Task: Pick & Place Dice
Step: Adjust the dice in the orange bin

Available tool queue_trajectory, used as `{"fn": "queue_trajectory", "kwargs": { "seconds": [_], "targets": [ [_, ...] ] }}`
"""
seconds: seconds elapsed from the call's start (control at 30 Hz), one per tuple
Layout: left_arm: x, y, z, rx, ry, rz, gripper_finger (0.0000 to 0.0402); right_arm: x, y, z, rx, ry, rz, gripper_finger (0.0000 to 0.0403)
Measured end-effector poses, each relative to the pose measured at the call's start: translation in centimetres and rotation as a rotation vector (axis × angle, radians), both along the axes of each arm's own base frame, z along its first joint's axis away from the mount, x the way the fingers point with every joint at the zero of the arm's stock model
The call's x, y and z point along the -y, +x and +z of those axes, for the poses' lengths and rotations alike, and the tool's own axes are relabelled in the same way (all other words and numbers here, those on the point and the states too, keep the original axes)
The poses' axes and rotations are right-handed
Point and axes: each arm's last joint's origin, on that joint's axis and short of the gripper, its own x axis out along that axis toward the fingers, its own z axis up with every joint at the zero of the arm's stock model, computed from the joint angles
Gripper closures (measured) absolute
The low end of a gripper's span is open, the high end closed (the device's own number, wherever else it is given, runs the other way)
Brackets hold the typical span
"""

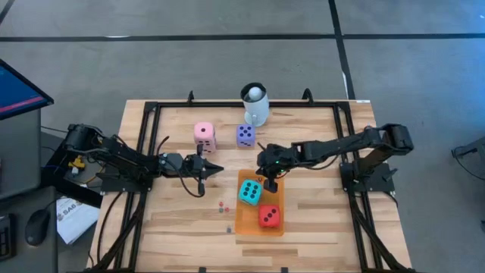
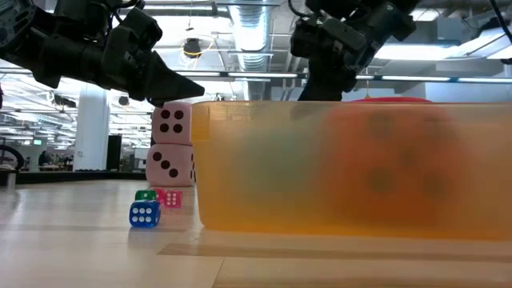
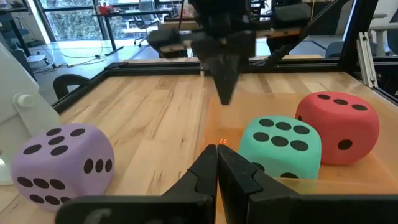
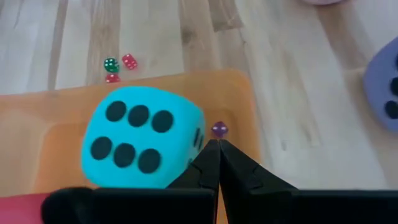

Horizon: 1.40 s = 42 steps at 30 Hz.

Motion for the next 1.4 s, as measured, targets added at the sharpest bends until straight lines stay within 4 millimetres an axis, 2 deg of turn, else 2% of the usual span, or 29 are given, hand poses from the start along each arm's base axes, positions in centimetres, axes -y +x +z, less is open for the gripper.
{"fn": "queue_trajectory", "kwargs": {
  "seconds": [0.1, 0.33, 0.5, 0.9, 1.4],
  "targets": [
    [0.0, 0.0, 0.0, 0.000, 0.000, 0.000, 0.0402, -0.2, 0.8, -0.2, -0.009, 0.031, -0.029, 0.0403],
    [0.0, 0.0, 0.0, 0.000, 0.000, -0.001, 0.0402, -0.4, 2.2, -2.4, -0.095, 0.082, -0.097, 0.0403],
    [0.0, 0.0, -0.1, -0.006, -0.003, -0.002, 0.0402, -0.3, 2.8, -2.3, -0.075, 0.079, -0.123, 0.0403],
    [0.1, 0.0, -0.1, -0.004, -0.026, -0.002, 0.0402, -0.8, 2.1, -2.5, -0.135, 0.093, -0.143, 0.0403],
    [0.1, 0.0, -0.1, -0.004, -0.026, -0.001, 0.0402, -4.2, 1.9, -2.4, -0.136, 0.174, 0.019, 0.0403]
  ]
}}
